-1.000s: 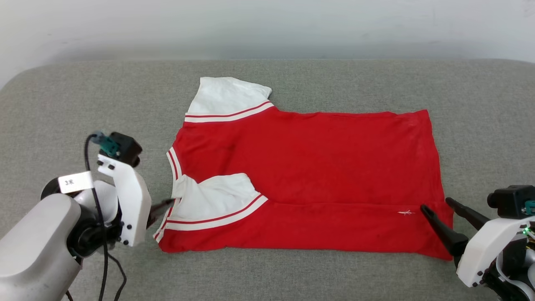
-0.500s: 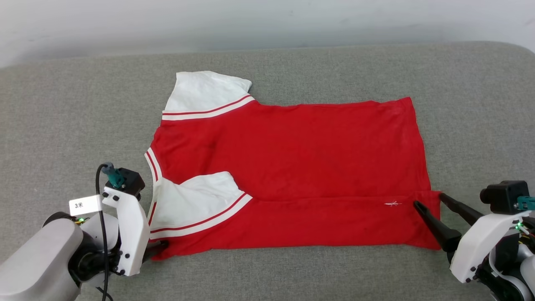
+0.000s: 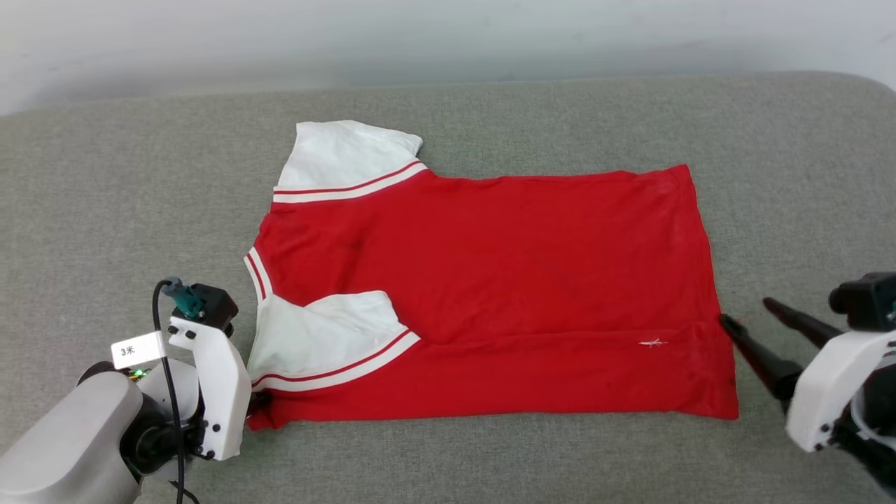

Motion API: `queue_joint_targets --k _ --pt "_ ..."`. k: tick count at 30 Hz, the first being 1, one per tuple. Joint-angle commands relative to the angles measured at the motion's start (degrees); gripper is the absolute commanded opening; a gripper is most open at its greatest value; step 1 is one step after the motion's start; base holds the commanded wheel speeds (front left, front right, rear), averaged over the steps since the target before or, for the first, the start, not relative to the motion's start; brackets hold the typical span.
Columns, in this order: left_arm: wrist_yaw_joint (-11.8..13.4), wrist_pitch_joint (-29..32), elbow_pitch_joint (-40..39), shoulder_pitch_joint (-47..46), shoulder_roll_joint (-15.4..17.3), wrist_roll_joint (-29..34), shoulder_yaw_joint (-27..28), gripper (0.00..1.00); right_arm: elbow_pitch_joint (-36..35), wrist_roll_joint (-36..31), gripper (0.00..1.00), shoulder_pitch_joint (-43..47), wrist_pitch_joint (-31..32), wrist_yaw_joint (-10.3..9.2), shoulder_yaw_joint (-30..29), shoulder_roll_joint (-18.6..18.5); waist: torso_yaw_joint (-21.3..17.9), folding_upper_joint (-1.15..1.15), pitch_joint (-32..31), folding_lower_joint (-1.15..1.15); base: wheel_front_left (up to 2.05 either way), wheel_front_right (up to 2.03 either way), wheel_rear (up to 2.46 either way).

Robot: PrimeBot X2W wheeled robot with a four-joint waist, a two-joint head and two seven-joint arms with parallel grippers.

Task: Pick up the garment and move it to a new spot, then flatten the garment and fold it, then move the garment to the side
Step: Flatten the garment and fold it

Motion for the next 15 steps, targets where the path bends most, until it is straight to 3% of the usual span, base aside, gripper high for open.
queue_joint_targets --k 1,9,15 --pt "-0.2 -0.79 -0.2 0.9 -0.66 0.1 -0.6 0.0 -0.73 -0.25 1.0 -0.75 1.31 -0.07 -0.43 -1.08 0.44 0.0 -0.53 0.01 0.0 0.0 0.0" --pt "-0.47 -4.92 -5.59 1.09 1.57 1.12 -0.66 0.0 -6.57 2.2 1.0 -1.61 18.21 -0.07 0.11 -8.23 1.74 0.0 -1.71 0.01 0.0 0.0 0.0" --pt "-0.43 -5.97 -8.23 0.47 1.71 2.18 -1.0 0.0 -7.3 4.12 1.0 -2.14 29.39 -0.07 1.3 -9.93 3.09 0.0 -1.01 0.01 0.0 0.0 0.0"
